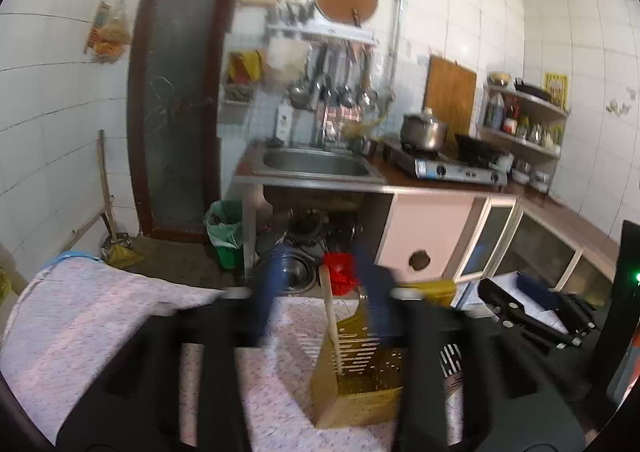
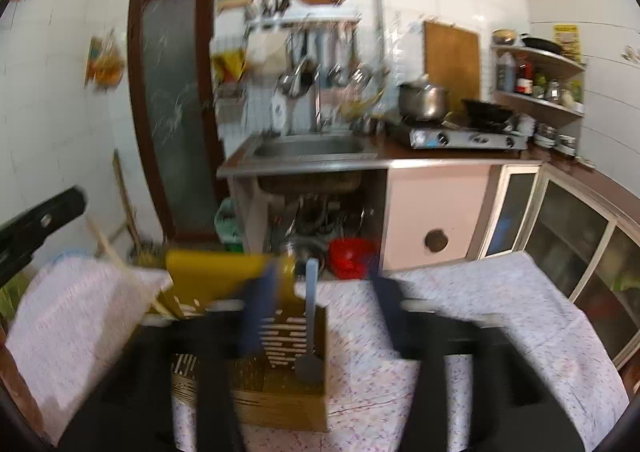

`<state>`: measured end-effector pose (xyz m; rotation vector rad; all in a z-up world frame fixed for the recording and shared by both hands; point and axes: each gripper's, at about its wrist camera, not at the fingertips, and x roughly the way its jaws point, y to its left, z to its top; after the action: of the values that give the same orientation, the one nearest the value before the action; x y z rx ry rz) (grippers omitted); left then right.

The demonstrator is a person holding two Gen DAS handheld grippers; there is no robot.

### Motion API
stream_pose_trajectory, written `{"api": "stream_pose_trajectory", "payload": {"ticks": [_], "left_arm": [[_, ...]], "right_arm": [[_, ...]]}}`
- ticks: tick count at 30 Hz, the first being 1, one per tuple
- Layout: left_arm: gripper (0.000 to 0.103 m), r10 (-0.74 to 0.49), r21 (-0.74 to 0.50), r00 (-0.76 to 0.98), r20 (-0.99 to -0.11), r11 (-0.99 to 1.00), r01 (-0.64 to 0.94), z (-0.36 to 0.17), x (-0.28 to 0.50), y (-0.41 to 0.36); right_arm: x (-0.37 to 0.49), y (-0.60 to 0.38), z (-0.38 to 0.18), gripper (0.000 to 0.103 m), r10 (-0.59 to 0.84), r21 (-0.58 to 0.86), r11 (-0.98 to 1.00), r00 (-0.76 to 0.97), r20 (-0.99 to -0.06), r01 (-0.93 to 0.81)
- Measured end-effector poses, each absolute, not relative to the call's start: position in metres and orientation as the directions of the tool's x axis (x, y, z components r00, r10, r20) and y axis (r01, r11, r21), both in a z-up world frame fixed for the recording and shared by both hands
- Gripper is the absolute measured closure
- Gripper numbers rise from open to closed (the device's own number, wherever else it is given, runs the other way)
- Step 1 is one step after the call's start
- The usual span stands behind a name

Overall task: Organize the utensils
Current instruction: 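Lower both items into the yellow holder and open both tools, then return to the table and close the right tool on a chopstick while the left grasps another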

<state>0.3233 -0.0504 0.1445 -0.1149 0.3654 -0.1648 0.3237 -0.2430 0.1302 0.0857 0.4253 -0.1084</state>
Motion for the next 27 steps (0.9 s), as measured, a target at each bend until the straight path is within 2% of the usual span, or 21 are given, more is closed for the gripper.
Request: {"api": "stream_pose_trajectory", "payload": {"ticks": [2,4,7,12,17,27], "left_arm": [[0.027,-0.173,-0.144,0.932,-0.320,0.981,0.133,0.154,0.303,-0.040],[0.018,-0.158,-0.131,0.942,-0.296,0.984,0.123,0.165,0.278,-0.027],[0.005,-0.135,-0.115,0.954,-0.266,0.988,0.107,0.170,0.247,-0.013],[0.005,-0.094,-0.076,0.943,-0.320,0.994,0.073,0.153,0.217,0.004],[0.005,-0.025,-0.024,0.915,-0.403,1.000,0.016,0.110,0.198,0.017],[0.005,-0.026,-0.026,0.818,-0.574,1.000,0.014,0.027,0.199,0.034]], "right_arm": [[0.304,-0.249,0.148,0.041,-0.111,0.066,0.987,0.914,-0.389,0.148],[0.285,-0.254,0.162,0.033,-0.124,0.071,0.984,0.916,-0.382,0.163],[0.259,-0.254,0.172,0.031,-0.149,0.049,0.983,0.918,-0.367,0.179],[0.222,-0.246,0.163,0.025,-0.159,0.021,0.983,0.902,-0.402,0.183],[0.198,-0.240,0.137,0.025,-0.168,0.002,0.982,0.871,-0.461,0.191],[0.174,-0.225,0.065,0.025,-0.178,-0.014,0.978,0.787,-0.591,0.210]]}}
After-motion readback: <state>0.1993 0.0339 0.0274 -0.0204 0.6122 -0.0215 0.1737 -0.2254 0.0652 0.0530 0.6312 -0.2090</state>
